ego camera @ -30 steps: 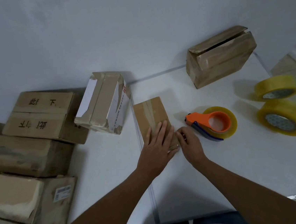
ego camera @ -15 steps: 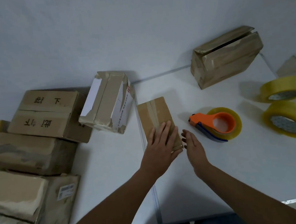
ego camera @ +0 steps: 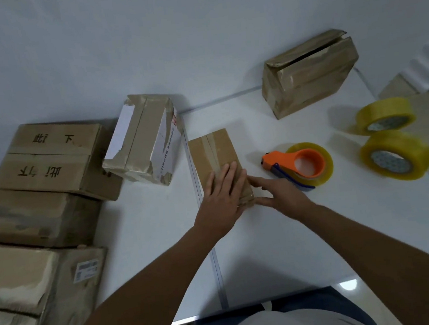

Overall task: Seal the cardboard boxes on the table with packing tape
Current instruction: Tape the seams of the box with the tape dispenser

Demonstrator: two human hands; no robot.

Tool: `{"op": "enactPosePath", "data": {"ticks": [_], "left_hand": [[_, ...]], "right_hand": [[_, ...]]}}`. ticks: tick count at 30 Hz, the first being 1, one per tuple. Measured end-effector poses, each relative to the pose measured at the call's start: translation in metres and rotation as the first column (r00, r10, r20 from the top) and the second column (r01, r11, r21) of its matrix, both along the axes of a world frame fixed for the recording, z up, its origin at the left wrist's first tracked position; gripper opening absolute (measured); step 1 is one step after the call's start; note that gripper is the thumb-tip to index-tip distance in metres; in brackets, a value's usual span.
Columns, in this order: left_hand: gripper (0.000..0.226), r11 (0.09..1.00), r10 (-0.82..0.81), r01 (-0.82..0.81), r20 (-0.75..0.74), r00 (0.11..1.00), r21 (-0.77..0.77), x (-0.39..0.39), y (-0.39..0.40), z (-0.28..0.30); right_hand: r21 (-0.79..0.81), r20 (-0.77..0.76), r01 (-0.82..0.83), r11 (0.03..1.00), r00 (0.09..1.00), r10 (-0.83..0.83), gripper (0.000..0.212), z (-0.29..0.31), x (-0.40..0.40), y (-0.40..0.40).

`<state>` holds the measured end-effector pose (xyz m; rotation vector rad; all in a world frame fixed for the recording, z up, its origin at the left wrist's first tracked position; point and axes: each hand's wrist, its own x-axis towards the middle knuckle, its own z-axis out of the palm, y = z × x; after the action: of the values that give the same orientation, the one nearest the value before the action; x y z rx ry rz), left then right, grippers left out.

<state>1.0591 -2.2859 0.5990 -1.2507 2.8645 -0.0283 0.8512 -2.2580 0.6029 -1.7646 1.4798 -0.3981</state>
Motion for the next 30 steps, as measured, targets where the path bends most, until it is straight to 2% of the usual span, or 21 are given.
{"op": "enactPosePath", "data": {"ticks": [3, 6, 7, 9, 11, 12, 13, 14, 15, 16, 18, 19, 21, 22, 24, 27, 30], "left_hand": [[0.077, 1.000, 0.002, -0.002, 0.008, 1.000, 0.005, -0.002, -0.001, -0.001], [0.080, 0.997, -0.003, 0.005, -0.022, 1.000, 0.077, -0.001, 0.000, 0.004], [0.085, 0.992, -0.013, 0.018, -0.036, 0.999, 0.126, 0.000, 0.000, 0.008], [0.092, 0.957, -0.012, 0.043, -0.108, 0.994, 0.288, 0.001, -0.007, 0.020], [0.083, 0.856, 0.107, 0.024, -0.222, 0.969, 0.517, 0.005, -0.018, 0.045], [0.074, 0.822, 0.209, 0.000, -0.302, 0.930, 0.569, 0.010, -0.022, 0.058], [0.063, 0.807, 0.333, -0.043, -0.394, 0.856, 0.589, 0.017, -0.024, 0.070], [0.053, 0.785, 0.477, -0.114, -0.477, 0.738, 0.609, 0.027, -0.024, 0.078], [0.045, 0.728, 0.628, -0.196, -0.524, 0.575, 0.657, 0.039, -0.021, 0.081], [0.038, 0.620, 0.769, -0.250, -0.513, 0.381, 0.744, 0.051, -0.014, 0.080], [0.027, 0.337, 0.940, -0.185, -0.342, 0.004, 0.923, 0.070, 0.001, 0.067], [0.025, 0.209, 0.970, -0.109, -0.220, -0.100, 0.972, 0.077, 0.009, 0.056], [0.029, 0.006, 0.978, 0.083, 0.012, -0.206, 0.996, 0.081, 0.025, 0.035], [0.033, -0.068, 0.965, 0.178, 0.110, -0.239, 0.982, 0.079, 0.032, 0.027], [0.040, -0.139, 0.944, 0.312, 0.221, -0.247, 0.940, 0.071, 0.043, 0.017], [0.045, -0.130, 0.939, 0.410, 0.244, -0.240, 0.903, 0.062, 0.050, 0.015], [0.028, -0.034, 0.947, 0.388, 0.154, -0.282, 0.921, 0.064, 0.053, 0.017]], "right_hand": [[0.013, -0.140, -0.085, 0.996, 0.986, 0.086, 0.069, 0.011, 0.001, -0.015], [0.048, -0.237, -0.057, 0.997, 0.969, 0.067, 0.074, 0.009, 0.012, -0.014], [0.064, -0.226, -0.031, 0.997, 0.973, 0.045, 0.077, 0.007, 0.016, -0.013], [0.086, -0.085, 0.029, 0.996, 0.996, -0.021, 0.085, 0.009, 0.025, -0.007], [0.015, 0.050, 0.082, 0.997, 0.995, -0.082, 0.087, 0.016, 0.029, 0.003], [-0.069, 0.035, 0.100, 0.993, 0.995, -0.098, 0.085, 0.017, 0.031, 0.011], [-0.174, -0.022, 0.109, 0.979, 0.993, -0.115, 0.083, 0.019, 0.034, 0.019], [-0.270, -0.075, 0.105, 0.957, 0.989, -0.130, 0.080, 0.018, 0.038, 0.026], [-0.336, -0.112, 0.083, 0.938, 0.985, -0.128, 0.076, 0.018, 0.044, 0.030], [-0.367, -0.148, 0.035, 0.929, 0.984, -0.095, 0.071, 0.016, 0.049, 0.031], [-0.401, -0.269, -0.116, 0.909, 0.963, 0.004, 0.064, 0.019, 0.061, 0.023], [-0.397, -0.343, -0.192, 0.898, 0.938, 0.049, 0.064, 0.021, 0.066, 0.017], [-0.342, -0.465, -0.293, 0.893, 0.879, 0.110, 0.070, 0.022, 0.073, 0.002], [-0.313, -0.510, -0.320, 0.894, 0.851, 0.125, 0.073, 0.021, 0.075, -0.004], [-0.277, -0.575, -0.352, 0.894, 0.806, 0.139, 0.075, 0.015, 0.078, -0.011], [-0.273, -0.624, -0.360, 0.892, 0.772, 0.121, 0.073, 0.009, 0.079, -0.012], [-0.256, -0.663, -0.379, 0.889, 0.738, 0.124, 0.075, 0.009, 0.079, -0.012]]}}
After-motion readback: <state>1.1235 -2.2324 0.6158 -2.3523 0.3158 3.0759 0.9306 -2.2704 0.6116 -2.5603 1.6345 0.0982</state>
